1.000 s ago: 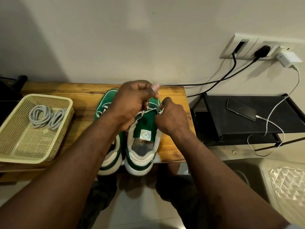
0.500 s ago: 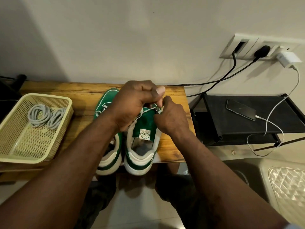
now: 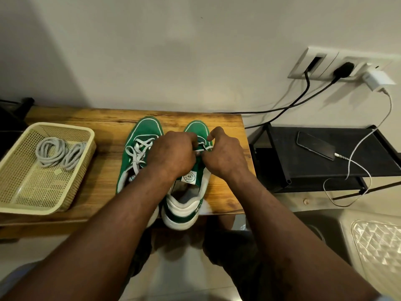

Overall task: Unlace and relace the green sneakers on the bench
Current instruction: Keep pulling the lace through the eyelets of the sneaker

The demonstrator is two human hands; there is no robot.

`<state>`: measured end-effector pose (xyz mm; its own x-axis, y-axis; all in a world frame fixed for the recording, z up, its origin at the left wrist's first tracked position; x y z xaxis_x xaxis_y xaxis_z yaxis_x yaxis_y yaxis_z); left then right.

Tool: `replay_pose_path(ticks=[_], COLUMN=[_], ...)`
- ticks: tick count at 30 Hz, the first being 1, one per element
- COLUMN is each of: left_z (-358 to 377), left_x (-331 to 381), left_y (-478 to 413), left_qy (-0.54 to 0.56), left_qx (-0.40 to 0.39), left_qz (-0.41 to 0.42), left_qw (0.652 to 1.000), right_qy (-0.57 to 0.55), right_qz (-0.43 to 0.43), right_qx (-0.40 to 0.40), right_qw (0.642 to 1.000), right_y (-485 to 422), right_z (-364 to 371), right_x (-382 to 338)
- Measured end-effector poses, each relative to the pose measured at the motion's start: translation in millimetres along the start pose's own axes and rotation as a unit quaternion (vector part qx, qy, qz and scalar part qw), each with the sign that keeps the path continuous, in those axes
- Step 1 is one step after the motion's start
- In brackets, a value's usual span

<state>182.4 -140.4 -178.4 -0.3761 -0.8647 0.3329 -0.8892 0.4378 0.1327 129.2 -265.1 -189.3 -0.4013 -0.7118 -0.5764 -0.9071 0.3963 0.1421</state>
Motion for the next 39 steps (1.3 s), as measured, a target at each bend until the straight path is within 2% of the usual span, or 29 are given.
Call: replay_pose_path(ticks=[3,5,7,8,9,11,12,13,14,16,17,18,20,22,24,27,31,34,36,39], left_z=[9,9,2,-5,-13,-28,-32,-33,-30,-23,-20,-13,1,11,13,7,11,7,-5,-18], left_x=[6,1,-5,-7,-8,-5,-5,-8,-12,-16,-13,-7,2,6,5,-9,-25,-36,-41,-48], left_y=[-2,-6,-10,-9,-6,0,1,1,-1,-6,-6,-7,-5,-2,-1,-5,0,3,0,-2], left_qy=[-0.041,0.049,0.217,0.331,0.461,0.694,0.743,0.734,0.675,0.471,0.364,0.266,0.097,-0.026,-0.013,0.158,0.325,0.428,0.422,0.293], left_qx=[-0.001,0.017,0.025,0.019,0.005,-0.036,-0.05,-0.046,-0.03,0.011,0.024,0.021,0.001,-0.019,-0.026,-0.007,0.0,0.022,0.035,0.059], left_qz=[0.016,-0.009,-0.047,-0.066,-0.08,-0.07,-0.066,-0.072,-0.084,-0.099,-0.085,-0.058,-0.01,0.014,0.009,-0.066,-0.178,-0.214,-0.196,-0.162], left_qw=[0.999,0.999,0.975,0.941,0.884,0.716,0.664,0.674,0.733,0.876,0.927,0.962,0.995,0.999,1.0,0.985,0.929,0.878,0.885,0.94], right_qy=[-0.006,-0.009,-0.011,-0.01,-0.01,-0.012,-0.011,-0.01,-0.01,-0.011,-0.01,-0.01,-0.01,-0.01,-0.007,-0.019,-0.028,-0.002,-0.02,-0.018], right_qz=[-0.002,0.001,0.012,0.015,0.018,0.019,0.018,0.014,0.012,0.009,0.007,0.007,0.01,0.009,0.013,0.031,0.042,0.05,0.049,0.035], right_qx=[-0.001,-0.003,-0.006,-0.008,-0.01,-0.011,-0.012,-0.012,-0.012,-0.011,-0.009,-0.006,-0.003,-0.005,-0.005,-0.003,-0.012,-0.009,-0.006,-0.017], right_qw=[1.0,1.0,1.0,1.0,1.0,1.0,1.0,1.0,1.0,1.0,1.0,1.0,1.0,1.0,1.0,0.999,0.999,0.999,0.999,0.999], right_y=[1,1,0,0,-1,-2,-2,-2,-2,-1,-1,-1,-2,-2,-3,-4,-3,-3,-1,1], right_z=[1,1,1,1,1,0,0,0,0,1,1,1,2,4,5,6,8,3,0,-3], right_x=[0,2,5,6,7,7,6,6,5,4,4,5,7,7,8,11,10,12,10,6])
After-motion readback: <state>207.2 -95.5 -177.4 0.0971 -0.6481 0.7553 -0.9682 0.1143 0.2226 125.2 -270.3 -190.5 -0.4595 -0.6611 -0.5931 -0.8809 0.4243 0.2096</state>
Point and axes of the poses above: each hand's wrist, its own y-axis away from the middle knuckle, its own z-axis out of the palm, x = y × z, the point moved 8 cm from there along -y, towards the middle knuckle, and after that the axes turned 3 degrees about -z, right-handed, at the moved point
